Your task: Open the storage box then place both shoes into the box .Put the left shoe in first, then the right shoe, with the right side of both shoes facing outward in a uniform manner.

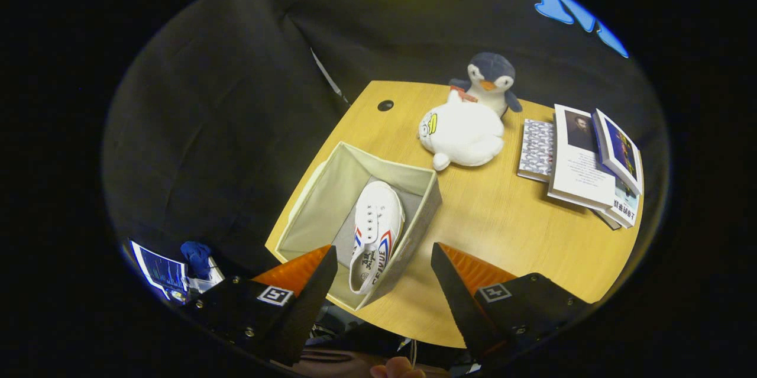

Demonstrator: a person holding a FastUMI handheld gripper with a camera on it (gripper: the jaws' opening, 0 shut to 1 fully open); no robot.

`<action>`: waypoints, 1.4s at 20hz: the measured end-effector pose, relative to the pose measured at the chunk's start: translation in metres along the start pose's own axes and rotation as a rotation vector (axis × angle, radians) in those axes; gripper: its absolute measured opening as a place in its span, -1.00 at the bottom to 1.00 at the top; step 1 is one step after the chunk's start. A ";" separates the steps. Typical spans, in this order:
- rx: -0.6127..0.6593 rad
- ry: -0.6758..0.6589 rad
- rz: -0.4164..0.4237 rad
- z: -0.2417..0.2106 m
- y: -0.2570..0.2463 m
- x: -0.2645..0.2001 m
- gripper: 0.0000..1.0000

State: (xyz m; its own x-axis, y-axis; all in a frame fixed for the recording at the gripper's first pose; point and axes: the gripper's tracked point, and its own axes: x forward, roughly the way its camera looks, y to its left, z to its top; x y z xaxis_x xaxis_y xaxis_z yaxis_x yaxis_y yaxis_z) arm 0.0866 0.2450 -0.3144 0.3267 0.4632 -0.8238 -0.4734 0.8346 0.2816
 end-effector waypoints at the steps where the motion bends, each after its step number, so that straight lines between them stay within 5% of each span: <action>1: 0.004 -0.043 -0.017 0.004 -0.008 -0.008 0.95; 11: 0.107 -0.525 -0.275 0.047 -0.087 -0.159 0.95; 17: 0.000 -0.871 -0.472 0.086 -0.118 -0.266 0.95; 22: -0.019 -1.092 -0.509 0.089 -0.109 -0.314 0.95; 28: -0.031 -1.112 -0.493 0.092 -0.103 -0.326 0.95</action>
State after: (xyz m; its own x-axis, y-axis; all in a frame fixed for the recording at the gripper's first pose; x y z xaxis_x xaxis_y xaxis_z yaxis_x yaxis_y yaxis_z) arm 0.1037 0.0354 -0.0296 0.9928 0.1141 0.0359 -0.1153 0.9928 0.0331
